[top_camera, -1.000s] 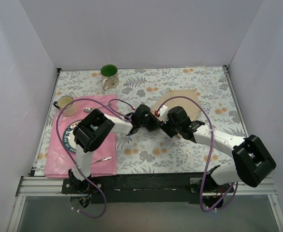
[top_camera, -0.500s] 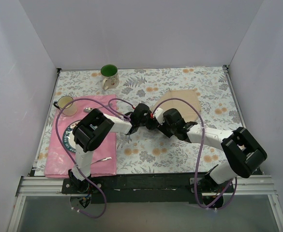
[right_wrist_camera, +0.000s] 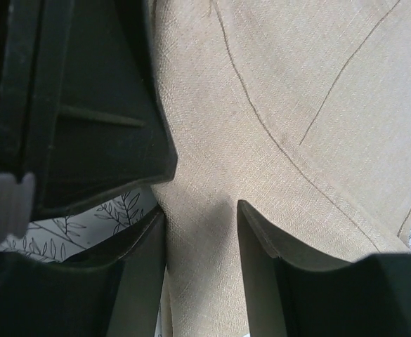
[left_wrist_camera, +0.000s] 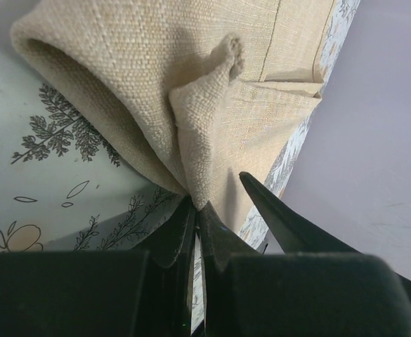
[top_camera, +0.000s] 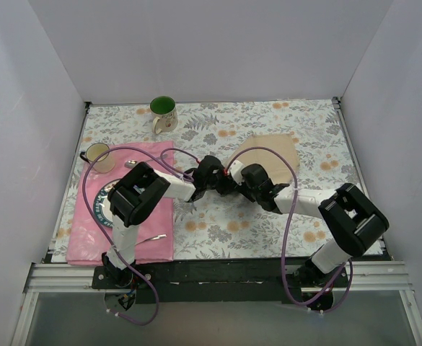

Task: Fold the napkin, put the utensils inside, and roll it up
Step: Roll the napkin with the utensil

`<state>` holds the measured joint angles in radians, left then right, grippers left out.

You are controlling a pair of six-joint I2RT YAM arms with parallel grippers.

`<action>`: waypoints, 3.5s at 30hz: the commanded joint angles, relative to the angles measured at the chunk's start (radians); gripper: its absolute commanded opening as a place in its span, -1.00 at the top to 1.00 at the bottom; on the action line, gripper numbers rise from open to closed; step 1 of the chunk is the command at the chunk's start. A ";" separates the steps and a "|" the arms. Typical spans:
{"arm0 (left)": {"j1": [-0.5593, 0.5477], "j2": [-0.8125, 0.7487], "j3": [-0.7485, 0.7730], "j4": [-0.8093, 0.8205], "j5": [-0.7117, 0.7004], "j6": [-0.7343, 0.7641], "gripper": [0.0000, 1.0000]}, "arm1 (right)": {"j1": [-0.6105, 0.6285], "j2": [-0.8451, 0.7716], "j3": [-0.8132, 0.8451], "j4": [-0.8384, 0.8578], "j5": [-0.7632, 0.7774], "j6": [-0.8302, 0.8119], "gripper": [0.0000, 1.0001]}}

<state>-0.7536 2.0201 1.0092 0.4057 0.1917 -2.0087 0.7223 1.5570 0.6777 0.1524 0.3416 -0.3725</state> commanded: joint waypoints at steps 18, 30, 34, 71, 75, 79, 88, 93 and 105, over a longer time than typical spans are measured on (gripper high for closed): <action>0.098 -0.199 -0.104 -0.047 0.022 -0.038 -0.11 | -0.024 0.126 0.091 -0.140 -0.165 0.040 0.97; 0.152 -0.362 -0.067 -0.399 0.034 0.151 -0.63 | -0.075 0.149 0.181 -0.252 -0.439 0.162 0.97; 0.152 -0.383 -0.049 -0.504 -0.008 0.146 -0.73 | -0.136 0.150 0.181 -0.246 -0.550 0.211 0.97; 0.165 -0.084 -0.029 -0.258 -0.037 0.168 -0.01 | -0.123 0.095 0.122 -0.229 -0.478 0.254 0.71; 0.174 -0.063 -0.018 -0.260 -0.049 0.218 0.22 | -0.119 0.094 0.114 -0.225 -0.500 0.244 0.76; 0.186 -0.077 -0.024 -0.255 -0.051 0.281 0.39 | -0.106 0.049 0.086 -0.228 -0.469 0.216 0.53; 0.184 -0.083 -0.041 -0.226 0.049 0.255 0.53 | 0.026 -0.018 0.080 -0.238 -0.222 0.283 0.01; 0.185 -0.090 -0.057 -0.219 0.060 0.248 0.54 | 0.117 -0.002 0.115 -0.341 -0.020 0.328 -0.09; 0.189 -0.090 -0.067 -0.208 0.054 0.242 0.42 | 0.232 0.070 0.092 -0.387 0.286 0.345 -0.03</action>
<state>-0.5713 1.9388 0.9707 0.2474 0.2687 -1.7855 0.9508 1.5776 0.7910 -0.1463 0.5056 -0.0425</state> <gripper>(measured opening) 0.287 0.538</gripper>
